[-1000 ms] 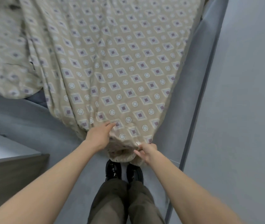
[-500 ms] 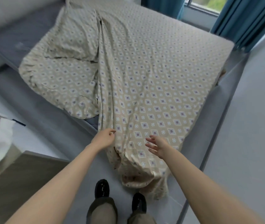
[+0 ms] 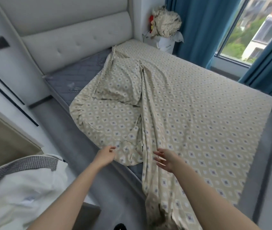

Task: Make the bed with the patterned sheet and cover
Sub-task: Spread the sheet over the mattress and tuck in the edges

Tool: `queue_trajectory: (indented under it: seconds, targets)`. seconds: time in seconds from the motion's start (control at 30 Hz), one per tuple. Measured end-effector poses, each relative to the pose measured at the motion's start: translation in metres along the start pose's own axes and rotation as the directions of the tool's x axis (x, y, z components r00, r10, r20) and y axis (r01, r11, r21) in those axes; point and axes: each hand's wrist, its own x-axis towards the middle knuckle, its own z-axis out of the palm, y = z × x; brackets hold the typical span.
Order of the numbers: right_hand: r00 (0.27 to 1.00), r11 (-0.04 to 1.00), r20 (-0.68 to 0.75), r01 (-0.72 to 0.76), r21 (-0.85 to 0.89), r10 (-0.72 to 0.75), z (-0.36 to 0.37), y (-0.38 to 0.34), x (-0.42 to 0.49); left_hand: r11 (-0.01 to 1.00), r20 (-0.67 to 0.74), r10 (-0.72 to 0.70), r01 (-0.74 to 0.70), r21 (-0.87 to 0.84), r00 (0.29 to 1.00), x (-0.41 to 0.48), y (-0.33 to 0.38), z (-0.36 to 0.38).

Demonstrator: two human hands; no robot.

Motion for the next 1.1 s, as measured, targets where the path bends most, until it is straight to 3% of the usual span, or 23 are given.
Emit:
queue_trajectory:
  seconds: [0.23, 0.73, 1.1]
  targets:
    - [0.997, 0.998, 0.023, 0.069, -0.008, -0.069, 0.077, -0.069, 0.012, 0.993, -0.06, 0.007, -0.014, -0.115, 0.998, 0.06, 0.0, -0.08]
    - [0.985, 0.987, 0.108, 0.145, -0.073, -0.136, 0.203, -0.242, 0.12, 0.933, -0.086, -0.164, 0.126, -0.337, 0.983, 0.233, 0.047, -0.195]
    - [0.991, 0.986, 0.07, 0.119, -0.119, -0.111, 0.275, -0.308, 0.202, 0.914, -0.069, -0.269, 0.232, -0.332, 0.961, 0.356, 0.03, -0.265]
